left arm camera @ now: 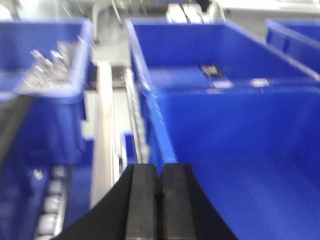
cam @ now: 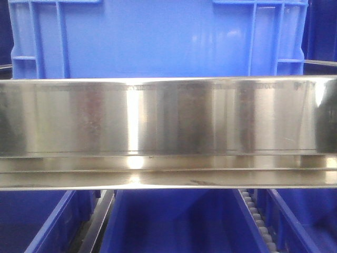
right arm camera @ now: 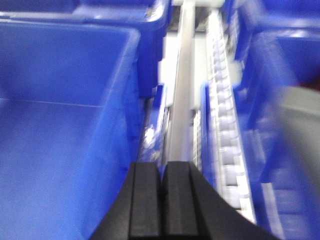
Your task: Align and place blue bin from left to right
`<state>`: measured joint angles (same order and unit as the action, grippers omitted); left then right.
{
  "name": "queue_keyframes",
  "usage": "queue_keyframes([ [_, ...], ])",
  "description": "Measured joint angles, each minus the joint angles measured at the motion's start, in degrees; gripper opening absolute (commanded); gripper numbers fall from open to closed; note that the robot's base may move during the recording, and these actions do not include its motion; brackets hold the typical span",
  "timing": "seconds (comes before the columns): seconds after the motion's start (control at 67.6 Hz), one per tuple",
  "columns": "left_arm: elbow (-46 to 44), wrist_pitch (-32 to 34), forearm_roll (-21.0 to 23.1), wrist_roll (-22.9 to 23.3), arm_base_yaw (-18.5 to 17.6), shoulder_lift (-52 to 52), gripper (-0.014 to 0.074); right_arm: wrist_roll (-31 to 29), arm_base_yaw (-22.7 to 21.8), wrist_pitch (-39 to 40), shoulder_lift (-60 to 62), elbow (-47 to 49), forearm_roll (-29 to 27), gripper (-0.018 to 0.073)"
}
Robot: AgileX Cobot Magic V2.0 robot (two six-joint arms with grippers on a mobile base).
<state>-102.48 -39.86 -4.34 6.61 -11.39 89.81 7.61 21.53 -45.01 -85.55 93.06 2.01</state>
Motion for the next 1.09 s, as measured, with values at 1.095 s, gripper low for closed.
queue_keyframes([
  [1.095,-16.70,-15.45,-6.46,8.55,-5.30,12.30,-0.0111,8.67,7.64,-22.98,-23.00,31.07,4.16,-0.0025],
])
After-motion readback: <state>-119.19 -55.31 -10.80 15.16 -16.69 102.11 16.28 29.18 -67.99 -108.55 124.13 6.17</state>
